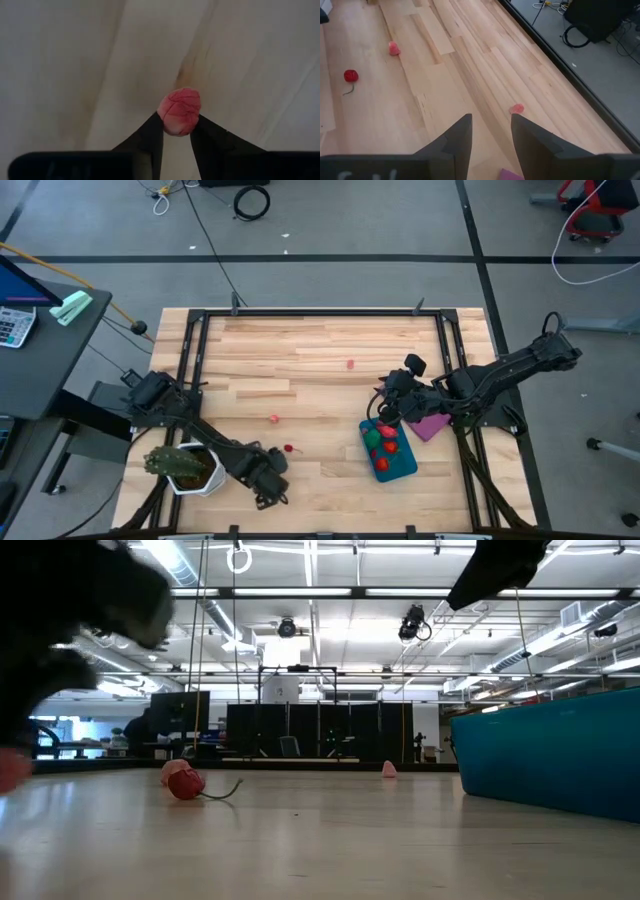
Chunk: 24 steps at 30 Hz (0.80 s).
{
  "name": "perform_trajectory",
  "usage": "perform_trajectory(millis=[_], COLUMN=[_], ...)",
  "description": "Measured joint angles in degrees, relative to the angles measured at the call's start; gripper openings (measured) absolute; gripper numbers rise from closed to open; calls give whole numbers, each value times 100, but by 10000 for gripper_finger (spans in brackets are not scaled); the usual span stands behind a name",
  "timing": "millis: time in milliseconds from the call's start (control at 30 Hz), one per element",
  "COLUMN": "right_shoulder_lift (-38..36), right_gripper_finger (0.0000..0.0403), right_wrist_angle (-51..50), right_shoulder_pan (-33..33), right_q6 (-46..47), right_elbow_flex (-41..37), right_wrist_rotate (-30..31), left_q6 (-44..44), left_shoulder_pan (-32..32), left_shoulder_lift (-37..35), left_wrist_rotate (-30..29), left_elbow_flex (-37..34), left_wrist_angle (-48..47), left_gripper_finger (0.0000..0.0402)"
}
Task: Pick and placing Produce into tupperware
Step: Put the pink peach into the blue bin
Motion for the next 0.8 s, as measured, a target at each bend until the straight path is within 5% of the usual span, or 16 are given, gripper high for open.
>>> perform_trajectory(millis=[300,800], right_shoulder_lift=[0,-4], right_gripper_finger=[145,145], right_wrist_angle=[2,-168], right_shoulder_pan=[0,-2], right_q6=[0,-418], right_elbow_flex=[0,0], right_wrist_rotate=[10,721], left_q6=[1595,4725], left_shoulder_pan=[551,2234], left_shoulder_lift=[-2,38], left_wrist_rotate=[-1102,-1369], left_elbow_flex=[730,838], left_wrist_angle=[308,3848], left_gripper_finger=[80,82])
